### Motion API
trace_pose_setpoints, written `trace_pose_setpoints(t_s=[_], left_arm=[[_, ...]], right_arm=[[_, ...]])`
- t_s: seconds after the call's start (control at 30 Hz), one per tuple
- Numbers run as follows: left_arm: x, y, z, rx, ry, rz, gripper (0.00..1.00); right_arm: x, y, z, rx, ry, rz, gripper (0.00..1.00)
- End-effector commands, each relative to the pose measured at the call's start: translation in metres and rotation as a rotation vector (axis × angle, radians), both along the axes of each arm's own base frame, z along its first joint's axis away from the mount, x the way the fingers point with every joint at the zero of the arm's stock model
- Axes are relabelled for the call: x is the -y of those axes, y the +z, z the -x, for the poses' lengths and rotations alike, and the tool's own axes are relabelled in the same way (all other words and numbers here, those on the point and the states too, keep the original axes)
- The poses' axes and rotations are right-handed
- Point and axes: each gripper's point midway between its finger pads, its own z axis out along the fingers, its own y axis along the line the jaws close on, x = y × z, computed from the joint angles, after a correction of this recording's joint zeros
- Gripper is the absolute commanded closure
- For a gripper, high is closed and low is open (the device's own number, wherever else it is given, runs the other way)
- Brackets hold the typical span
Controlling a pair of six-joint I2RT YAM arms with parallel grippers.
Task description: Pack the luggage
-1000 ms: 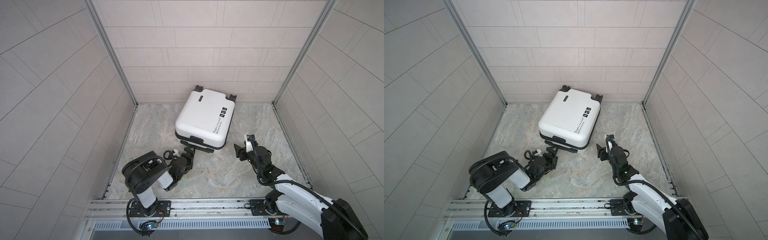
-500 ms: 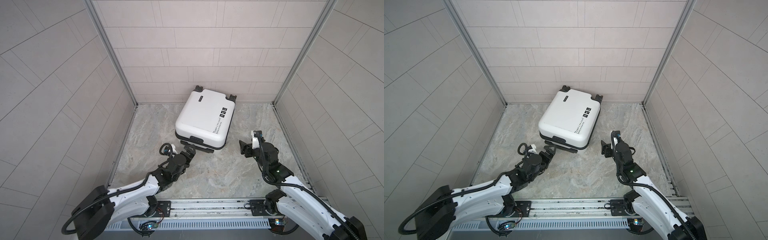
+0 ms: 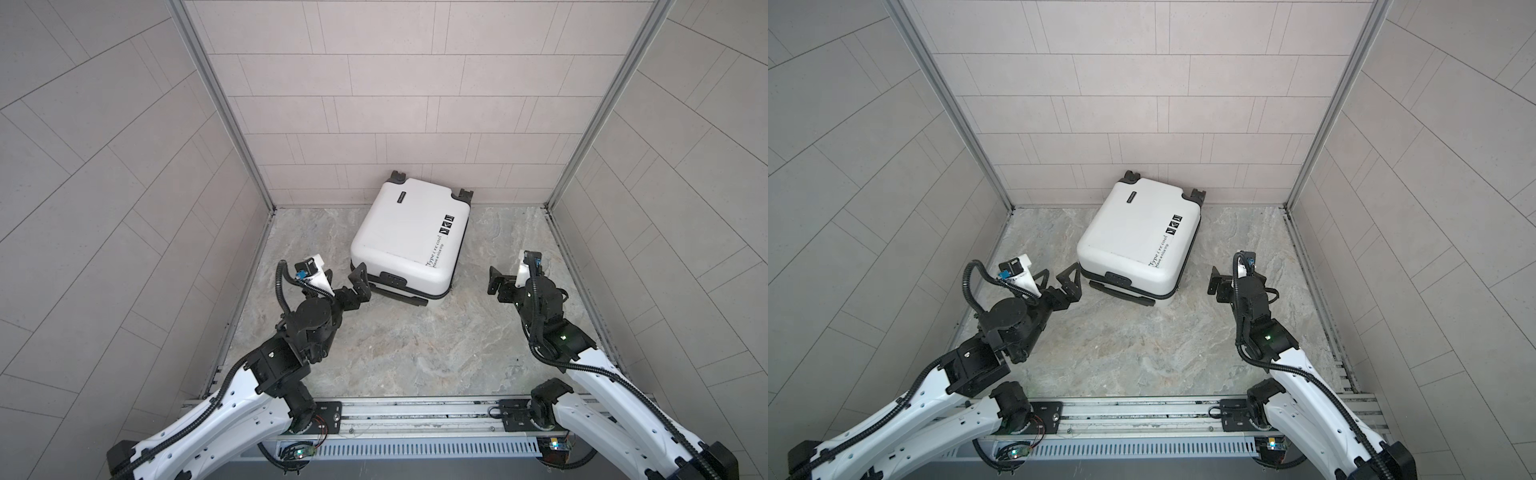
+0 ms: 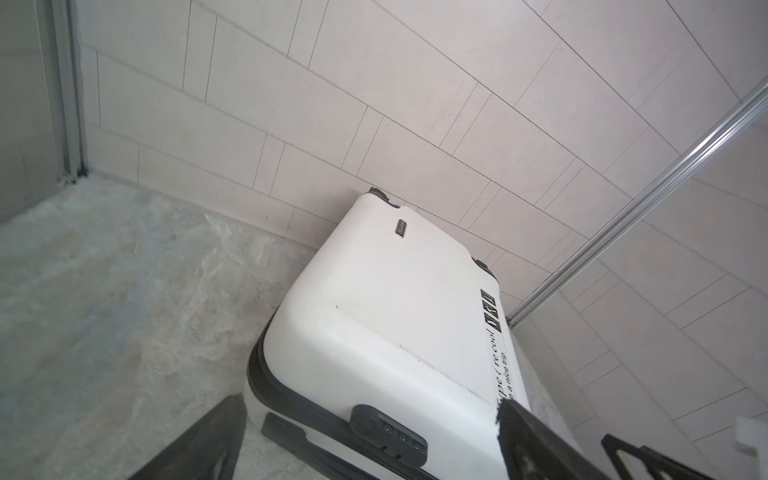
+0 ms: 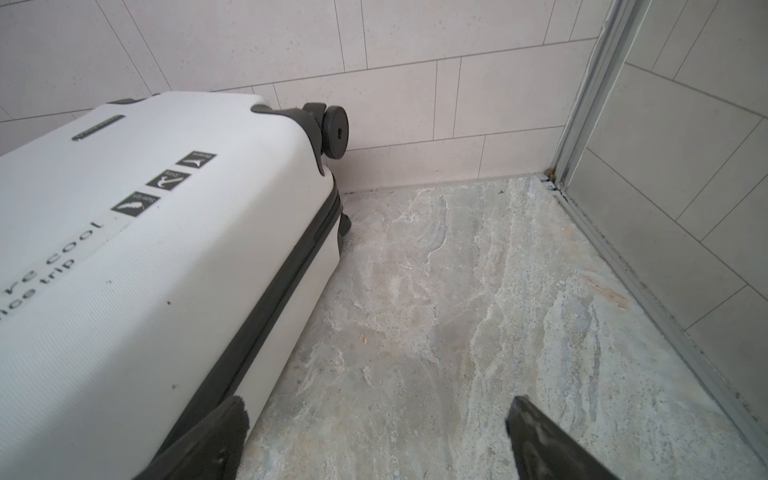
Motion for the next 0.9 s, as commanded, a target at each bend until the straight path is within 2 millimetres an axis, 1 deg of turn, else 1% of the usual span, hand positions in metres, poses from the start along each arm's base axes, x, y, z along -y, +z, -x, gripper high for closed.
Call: trace_pose_setpoints(t_s=[0.0,0.03,0.07,0.1,0.17,0.2,0.27,0.3,0.33,0.4,0.43,0.5,0.53,0.57,0.63,0.7,0.77,0.8,0.87], left_arm=[[-0.021,0.011,-0.002,0.019,0.089,-0.266,0.0],[-0.02,0.016,-0.003,0.029,0.085,-0.298,0.0],[-0.013,0.021,-0.004,0.046,0.05,-0.346,0.0],[-0.01,0.026,-0.008,0.067,0.053,-0.385,0.0],[-0.019,0.035,-0.019,0.076,0.153,-0.4,0.0],[-0.026,0.032,-0.03,0.063,0.204,-0.42,0.0],[-0.048,0.023,-0.05,0.027,0.291,-0.391,0.0],[-0.067,0.013,-0.061,-0.004,0.332,-0.349,0.0],[-0.085,-0.002,-0.07,-0.04,0.374,-0.326,0.0],[-0.116,-0.034,-0.077,-0.09,0.454,-0.337,0.0],[-0.13,-0.054,-0.077,-0.123,0.503,-0.369,0.0],[-0.15,-0.089,-0.072,-0.189,0.554,-0.402,0.0],[-0.158,-0.107,-0.068,-0.223,0.569,-0.405,0.0],[-0.165,-0.12,-0.064,-0.244,0.591,-0.396,0.0],[-0.172,-0.145,-0.06,-0.255,0.6,-0.399,0.0],[-0.176,-0.162,-0.058,-0.243,0.607,-0.41,0.0],[-0.177,-0.179,-0.059,-0.241,0.59,-0.425,0.0],[-0.177,-0.186,-0.061,-0.234,0.583,-0.428,0.0],[-0.171,-0.19,-0.071,-0.193,0.55,-0.433,0.0]], right_arm=[[0.006,0.023,-0.009,0.024,-0.036,0.045,0.01],[0.007,0.027,-0.013,0.031,-0.055,0.055,0.01],[0.01,0.03,-0.017,0.033,-0.079,0.06,0.01],[0.013,0.033,-0.022,0.034,-0.101,0.071,0.01],[0.014,0.036,-0.035,0.024,-0.11,0.113,0.01],[0.018,0.038,-0.042,0.02,-0.129,0.129,0.01],[0.037,0.034,-0.053,0.003,-0.206,0.11,0.01],[0.049,0.031,-0.058,-0.008,-0.246,0.093,0.0],[0.064,0.023,-0.06,-0.02,-0.293,0.089,0.0],[0.093,0.007,-0.056,-0.036,-0.392,0.108,0.01],[0.107,-0.006,-0.051,-0.061,-0.437,0.137,0.01],[0.125,-0.031,-0.038,-0.112,-0.497,0.201,0.0],[0.13,-0.052,-0.03,-0.153,-0.5,0.227,0.0],[0.132,-0.064,-0.025,-0.171,-0.505,0.238,0.0],[0.133,-0.09,-0.016,-0.19,-0.501,0.25,0.01],[0.131,-0.106,-0.012,-0.163,-0.492,0.239,0.01],[0.128,-0.108,-0.016,-0.134,-0.468,0.233,0.0],[0.124,-0.104,-0.023,-0.097,-0.443,0.227,0.01],[0.117,-0.104,-0.033,-0.061,-0.4,0.238,0.0]])
